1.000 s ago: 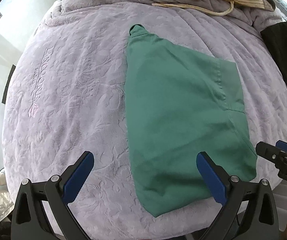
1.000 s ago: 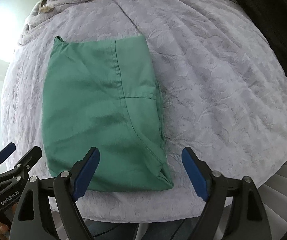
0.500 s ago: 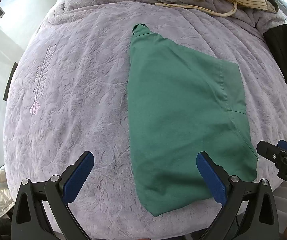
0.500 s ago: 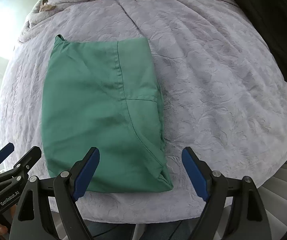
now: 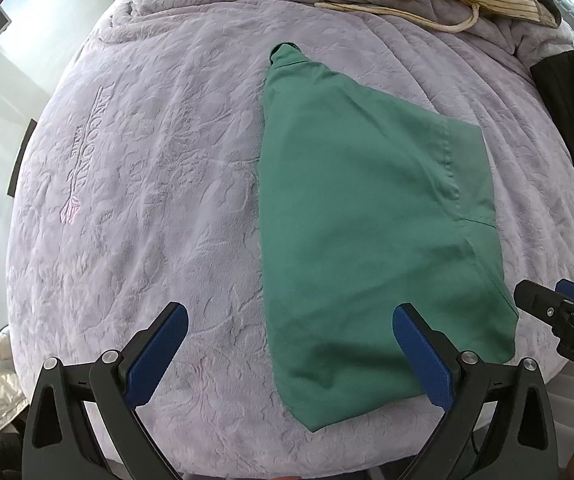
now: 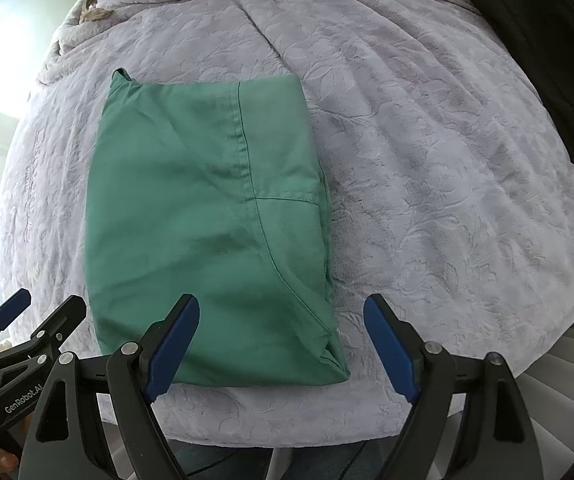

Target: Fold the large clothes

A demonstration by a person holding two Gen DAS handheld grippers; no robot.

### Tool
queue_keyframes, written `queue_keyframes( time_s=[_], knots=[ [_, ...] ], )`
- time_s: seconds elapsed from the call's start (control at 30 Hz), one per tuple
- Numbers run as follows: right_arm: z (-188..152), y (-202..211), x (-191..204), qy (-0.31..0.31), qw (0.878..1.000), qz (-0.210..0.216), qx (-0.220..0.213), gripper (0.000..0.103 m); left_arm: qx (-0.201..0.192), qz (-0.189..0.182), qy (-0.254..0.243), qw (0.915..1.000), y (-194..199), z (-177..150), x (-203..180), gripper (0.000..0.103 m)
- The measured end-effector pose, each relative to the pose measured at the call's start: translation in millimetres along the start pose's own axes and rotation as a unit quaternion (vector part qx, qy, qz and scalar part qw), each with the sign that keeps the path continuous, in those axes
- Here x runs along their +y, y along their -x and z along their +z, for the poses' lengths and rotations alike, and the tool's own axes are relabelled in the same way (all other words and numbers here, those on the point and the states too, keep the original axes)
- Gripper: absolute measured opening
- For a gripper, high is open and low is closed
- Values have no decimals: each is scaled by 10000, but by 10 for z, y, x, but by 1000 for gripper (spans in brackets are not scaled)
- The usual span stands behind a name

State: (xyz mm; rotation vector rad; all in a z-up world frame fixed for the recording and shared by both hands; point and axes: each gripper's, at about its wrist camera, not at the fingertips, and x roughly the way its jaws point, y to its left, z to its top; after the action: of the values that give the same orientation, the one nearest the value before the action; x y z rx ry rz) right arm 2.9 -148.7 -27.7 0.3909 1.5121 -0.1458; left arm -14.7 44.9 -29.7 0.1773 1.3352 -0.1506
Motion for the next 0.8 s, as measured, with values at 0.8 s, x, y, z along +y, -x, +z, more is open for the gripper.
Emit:
queue_keyframes(
  time_s=[0.8],
  knots=[
    [-6, -30, 22, -27, 10000, -43, 60, 86, 45, 77, 5, 10000, -2, 14, 9, 102]
  ],
)
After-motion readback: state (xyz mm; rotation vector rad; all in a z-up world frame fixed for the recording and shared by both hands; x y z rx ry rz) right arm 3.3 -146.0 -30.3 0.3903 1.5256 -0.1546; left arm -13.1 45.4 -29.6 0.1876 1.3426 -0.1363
